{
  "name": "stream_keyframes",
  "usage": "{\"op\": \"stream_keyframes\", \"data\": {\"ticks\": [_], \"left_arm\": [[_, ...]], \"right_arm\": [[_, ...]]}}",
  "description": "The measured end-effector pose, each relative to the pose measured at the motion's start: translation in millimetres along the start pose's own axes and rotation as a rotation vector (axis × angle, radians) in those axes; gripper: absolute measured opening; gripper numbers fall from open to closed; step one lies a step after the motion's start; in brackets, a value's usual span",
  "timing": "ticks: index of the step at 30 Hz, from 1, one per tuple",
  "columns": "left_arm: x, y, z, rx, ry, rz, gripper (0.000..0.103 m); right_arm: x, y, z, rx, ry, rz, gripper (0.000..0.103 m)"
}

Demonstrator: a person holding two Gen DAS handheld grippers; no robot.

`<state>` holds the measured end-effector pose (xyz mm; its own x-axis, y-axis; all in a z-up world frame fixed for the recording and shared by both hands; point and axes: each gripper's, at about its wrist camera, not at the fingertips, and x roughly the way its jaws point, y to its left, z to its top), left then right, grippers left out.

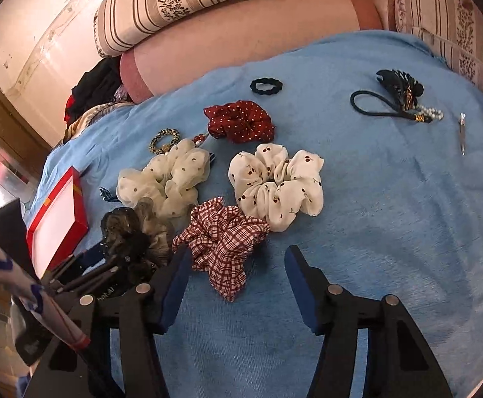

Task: Organize jewelry
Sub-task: 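Grasp the black sheer scrunchie with the left tool while the right tool grasps the red plaid scrunchie, then carry both held scrunchies over to the red-rimmed white box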

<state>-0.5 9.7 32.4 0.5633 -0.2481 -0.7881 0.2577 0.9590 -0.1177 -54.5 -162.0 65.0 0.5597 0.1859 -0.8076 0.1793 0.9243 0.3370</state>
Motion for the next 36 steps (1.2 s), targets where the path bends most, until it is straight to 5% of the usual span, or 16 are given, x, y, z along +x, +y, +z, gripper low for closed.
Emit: {"op": "stream_keyframes", "data": {"ticks": [6, 15, 17, 20, 36], "left_arm": [[-5, -5, -3, 0.02, -0.031, -0.003, 0.036], [-16, -3, -3, 0.021, -0.059, -0.005, 0.029], [-18, -4, -3, 0.027, -0.067, -0.001, 0.029], [-22, -4, -2, 0.031, -0.08, 0.001, 0.028], [-46, -2, 2, 0.039, -0.173, 0.033, 0.027]], "right_arm": [[10, 0, -2, 0.015, 0.02, 0.02, 0.062], [27, 11, -2, 0.007, 0.027, 0.02, 0.061], [36, 13, -3, -0.011, 0.045, 0.0, 0.024], [41, 11, -6, -0.011, 0.053, -0.005, 0.009], [-5, 26, -3, -0.112, -0.149, -0.014, 0.008]]}}
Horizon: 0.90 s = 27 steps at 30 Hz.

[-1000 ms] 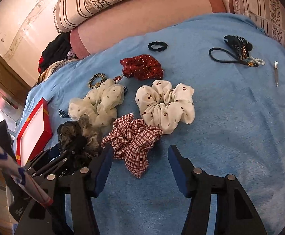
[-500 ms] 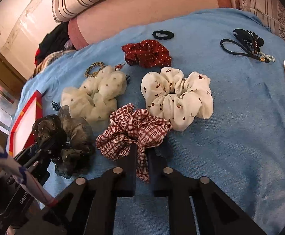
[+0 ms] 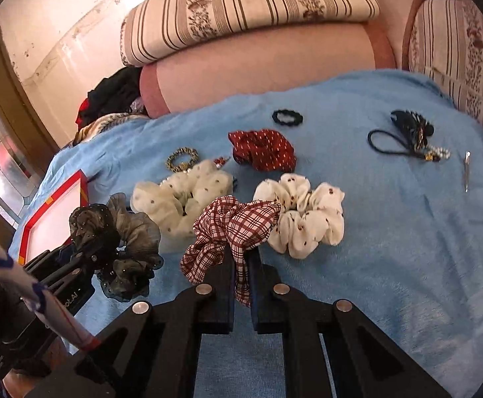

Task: Organize jewelry
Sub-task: 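Carry both held scrunchies over to the red-rimmed white box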

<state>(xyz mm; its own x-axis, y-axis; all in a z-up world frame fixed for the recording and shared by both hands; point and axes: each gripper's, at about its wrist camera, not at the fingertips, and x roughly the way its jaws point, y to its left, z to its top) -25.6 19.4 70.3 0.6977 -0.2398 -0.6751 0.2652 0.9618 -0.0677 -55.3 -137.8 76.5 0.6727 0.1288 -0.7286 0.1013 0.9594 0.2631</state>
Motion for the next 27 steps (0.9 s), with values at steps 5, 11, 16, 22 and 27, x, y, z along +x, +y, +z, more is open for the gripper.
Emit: {"op": "stream_keyframes", "data": {"ticks": [5, 11, 16, 22, 27], "left_arm": [[-2, 3, 1, -0.005, -0.007, 0.006, 0.027], [-13, 24, 8, -0.051, -0.038, 0.023, 0.027], [-23, 53, 13, -0.108, -0.059, 0.05, 0.027], [-27, 80, 16, -0.156, -0.06, 0.077, 0.027], [-32, 93, 18, -0.181, -0.067, 0.088, 0.027]], "right_arm": [[-4, 2, 1, -0.006, -0.02, 0.001, 0.008], [-14, 5, 1, -0.021, -0.057, 0.005, 0.008], [-18, 8, 1, -0.036, -0.077, 0.012, 0.008], [-22, 18, 0, -0.055, -0.096, 0.024, 0.008], [-25, 33, -1, -0.063, -0.094, 0.044, 0.008]]}}
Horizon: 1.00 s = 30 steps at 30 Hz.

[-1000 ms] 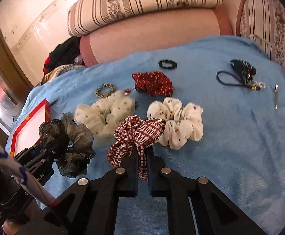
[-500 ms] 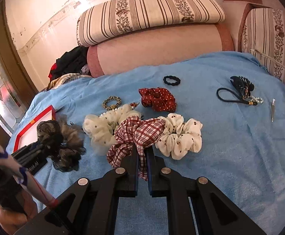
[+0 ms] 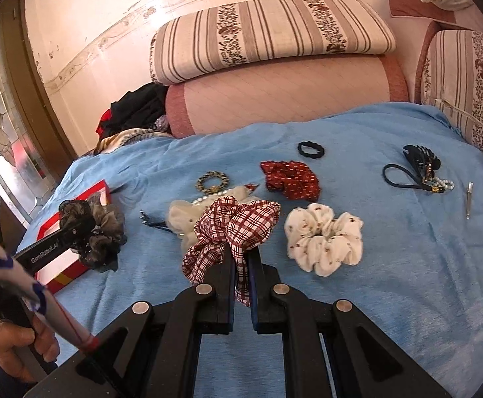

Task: Organize jewelry
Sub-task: 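Carry both held scrunchies over to the red-rimmed white box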

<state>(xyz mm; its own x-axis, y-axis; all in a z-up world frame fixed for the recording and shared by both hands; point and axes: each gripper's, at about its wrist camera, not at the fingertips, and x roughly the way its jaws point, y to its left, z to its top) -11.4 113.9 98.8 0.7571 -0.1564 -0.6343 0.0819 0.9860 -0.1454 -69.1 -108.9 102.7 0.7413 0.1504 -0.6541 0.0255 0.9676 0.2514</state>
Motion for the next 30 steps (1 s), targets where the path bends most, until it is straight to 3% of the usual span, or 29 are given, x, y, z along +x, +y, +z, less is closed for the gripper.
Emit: {"op": "stream_keyframes", "data": {"ticks": [7, 15, 23, 30], "left_arm": [[-6, 30, 10, -0.058, -0.016, 0.028, 0.027], [-11, 95, 27, -0.17, -0.03, 0.125, 0.027], [8, 184, 36, -0.322, 0.013, 0.257, 0.027], [19, 242, 32, -0.402, 0.058, 0.338, 0.027]], "right_arm": [[6, 35, 4, -0.046, 0.018, 0.039, 0.008], [36, 115, 26, -0.153, 0.06, 0.168, 0.008], [97, 206, 50, -0.235, 0.124, 0.298, 0.008], [163, 268, 61, -0.292, 0.171, 0.337, 0.008]]}}
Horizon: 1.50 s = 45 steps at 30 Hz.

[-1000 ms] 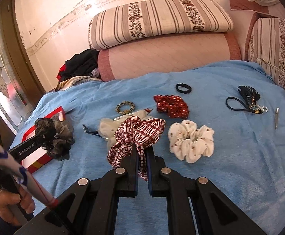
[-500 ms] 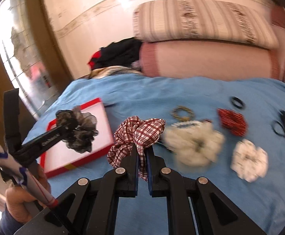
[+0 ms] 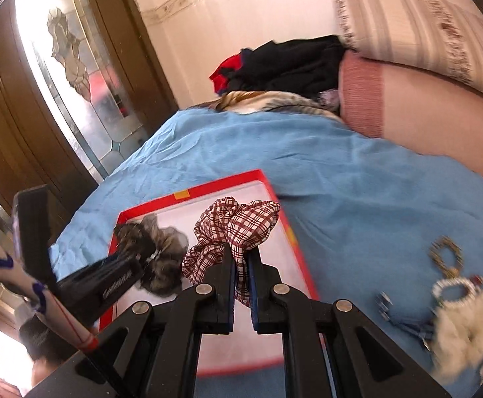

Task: Organize jewelry
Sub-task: 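Carry both held scrunchies over to the red-rimmed white box, then lower both scrunchies into the box and open both tools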

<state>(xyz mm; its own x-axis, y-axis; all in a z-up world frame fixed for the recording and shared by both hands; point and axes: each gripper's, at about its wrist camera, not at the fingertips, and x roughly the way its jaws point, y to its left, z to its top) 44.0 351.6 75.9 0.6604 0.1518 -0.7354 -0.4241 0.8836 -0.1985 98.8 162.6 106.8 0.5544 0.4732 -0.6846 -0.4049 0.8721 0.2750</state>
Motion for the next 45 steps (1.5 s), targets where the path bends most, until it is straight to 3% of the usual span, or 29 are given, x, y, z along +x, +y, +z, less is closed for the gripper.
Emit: {"op": "stream_keyframes", "data": {"ticks": [8, 15, 22, 29, 37, 41, 45], "left_arm": [[23, 23, 18, -0.036, 0.003, 0.065, 0.027], [41, 24, 31, -0.071, -0.01, 0.11, 0.028], [53, 18, 26, -0.034, 0.02, 0.158, 0.037], [48, 37, 18, -0.068, 0.055, 0.213, 0.039], [31, 35, -7, 0.037, 0.088, 0.234, 0.039], [4, 28, -35, 0.097, 0.076, 0.263, 0.039], [-16, 24, -48, 0.102, 0.061, 0.229, 0.039]], "right_arm": [[67, 19, 26, -0.03, 0.045, 0.024, 0.008], [112, 10, 37, -0.02, 0.045, 0.028, 0.008], [128, -1, 37, -0.002, 0.059, 0.047, 0.008], [123, -2, 14, -0.06, 0.091, -0.022, 0.008], [89, 7, -23, -0.051, 0.1, -0.049, 0.008], [64, 7, -48, -0.009, 0.094, -0.057, 0.008], [40, 6, -69, 0.019, 0.09, -0.048, 0.008]]}}
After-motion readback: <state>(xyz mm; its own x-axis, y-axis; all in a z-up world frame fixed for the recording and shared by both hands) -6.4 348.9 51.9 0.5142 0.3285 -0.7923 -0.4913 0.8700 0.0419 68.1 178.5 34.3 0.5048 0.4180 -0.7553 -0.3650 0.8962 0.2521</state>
